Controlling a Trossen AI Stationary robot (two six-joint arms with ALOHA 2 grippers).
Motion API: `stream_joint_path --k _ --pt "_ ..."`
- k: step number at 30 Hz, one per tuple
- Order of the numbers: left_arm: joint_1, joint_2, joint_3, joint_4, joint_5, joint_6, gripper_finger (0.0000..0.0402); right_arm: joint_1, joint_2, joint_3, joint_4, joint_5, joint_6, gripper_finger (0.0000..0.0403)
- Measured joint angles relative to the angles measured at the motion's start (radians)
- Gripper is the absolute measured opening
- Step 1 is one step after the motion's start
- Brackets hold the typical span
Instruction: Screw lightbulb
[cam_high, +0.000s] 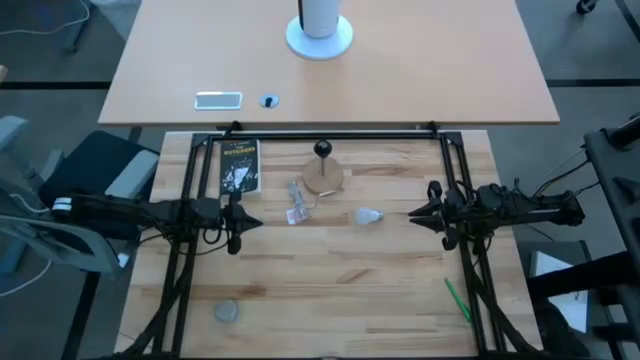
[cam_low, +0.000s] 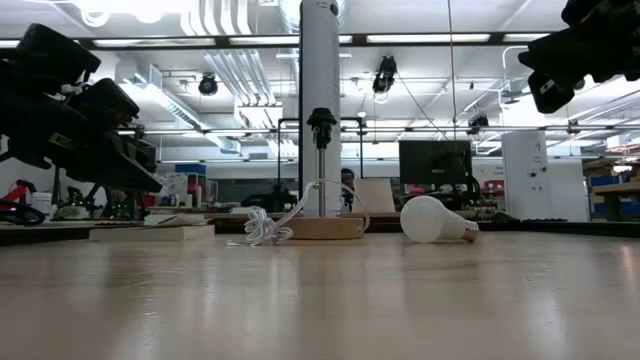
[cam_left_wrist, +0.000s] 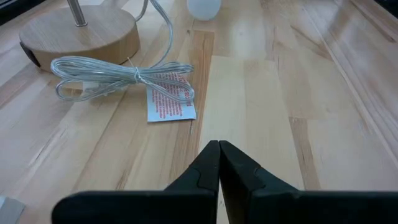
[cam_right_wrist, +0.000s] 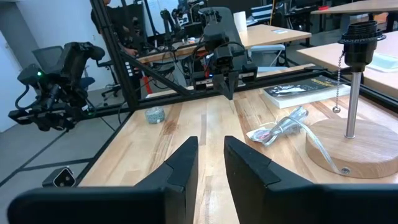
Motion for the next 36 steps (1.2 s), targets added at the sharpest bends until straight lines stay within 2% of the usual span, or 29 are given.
stream_joint_path --k 11,27,36 --pt "0.000 0.000 0.000 0.000 0.000 0.000 0.0000 0.000 0.000 0.000 0.000 0.000 0.000 0.0048" --pt "0.000 0.000 0.000 0.000 0.000 0.000 0.0000 0.000 0.000 0.000 0.000 0.000 0.000 0.0073" --pt "0.000 0.000 0.000 0.000 0.000 0.000 0.0000 0.000 0.000 0.000 0.000 0.000 0.000 0.0058"
